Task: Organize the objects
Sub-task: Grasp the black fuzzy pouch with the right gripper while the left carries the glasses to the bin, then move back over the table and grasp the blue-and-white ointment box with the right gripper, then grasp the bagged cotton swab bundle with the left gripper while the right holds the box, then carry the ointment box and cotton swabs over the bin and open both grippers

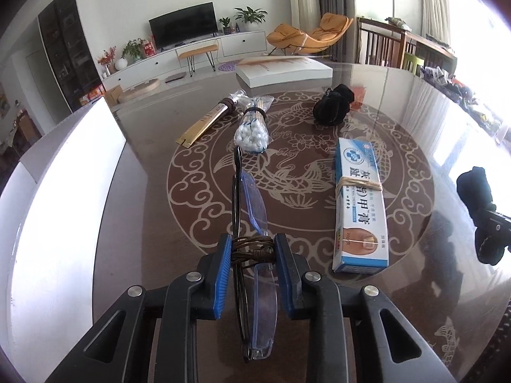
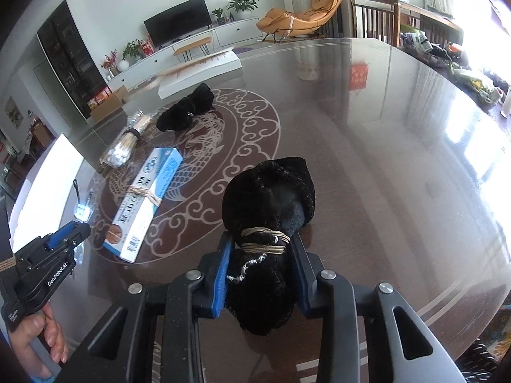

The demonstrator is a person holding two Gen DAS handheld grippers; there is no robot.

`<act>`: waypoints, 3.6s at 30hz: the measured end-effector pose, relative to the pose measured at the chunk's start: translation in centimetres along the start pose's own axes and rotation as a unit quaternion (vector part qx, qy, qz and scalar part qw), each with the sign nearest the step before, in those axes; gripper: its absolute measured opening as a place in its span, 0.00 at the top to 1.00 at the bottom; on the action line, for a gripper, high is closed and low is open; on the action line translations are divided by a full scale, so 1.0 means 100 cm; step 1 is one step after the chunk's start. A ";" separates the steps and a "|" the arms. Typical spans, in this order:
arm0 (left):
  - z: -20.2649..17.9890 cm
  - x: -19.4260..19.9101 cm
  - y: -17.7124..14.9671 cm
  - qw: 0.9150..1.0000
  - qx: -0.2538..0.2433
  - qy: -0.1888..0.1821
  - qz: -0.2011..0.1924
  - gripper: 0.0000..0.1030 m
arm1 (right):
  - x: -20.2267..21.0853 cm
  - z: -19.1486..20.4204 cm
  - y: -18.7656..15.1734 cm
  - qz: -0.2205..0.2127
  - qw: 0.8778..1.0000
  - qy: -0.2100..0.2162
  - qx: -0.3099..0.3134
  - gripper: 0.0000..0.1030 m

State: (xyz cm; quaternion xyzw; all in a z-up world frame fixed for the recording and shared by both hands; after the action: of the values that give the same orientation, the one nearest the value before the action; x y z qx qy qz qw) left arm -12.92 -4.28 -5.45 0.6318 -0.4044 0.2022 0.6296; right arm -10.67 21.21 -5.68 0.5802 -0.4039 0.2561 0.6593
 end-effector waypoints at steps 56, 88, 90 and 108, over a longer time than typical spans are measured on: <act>0.035 0.041 -0.027 0.997 0.072 0.010 0.007 0.16 | -0.042 0.126 0.001 -0.011 0.995 -0.037 0.097 0.60; 0.015 0.011 -0.016 0.995 0.064 -0.081 -0.007 0.74 | -0.023 0.030 -0.017 0.086 0.986 0.132 -0.058 0.60; 0.023 0.047 -0.011 0.993 0.068 -0.090 -0.035 0.74 | -0.021 0.025 -0.016 0.116 0.965 0.205 -0.111 0.60; 0.275 0.218 -0.089 0.958 0.228 0.166 -0.052 0.73 | 0.171 0.381 -0.030 0.109 0.877 0.435 0.173 0.58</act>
State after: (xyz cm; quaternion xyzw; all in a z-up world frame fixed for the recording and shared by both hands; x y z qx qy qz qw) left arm -0.17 -37.28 2.11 0.7363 -0.2043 0.3579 0.5367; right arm -7.94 -18.64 6.89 0.4669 -0.0864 0.6188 0.6258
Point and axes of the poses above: each gripper's, at about its wrist camera, not at the fingertips, and x roughly against the way its jaws point, z to its left, y to its top, the point moved 3 cm from there along -x, roughly the way its jaws point, and after that the axes turned 15 degrees about -y, right-handed, at the moved point
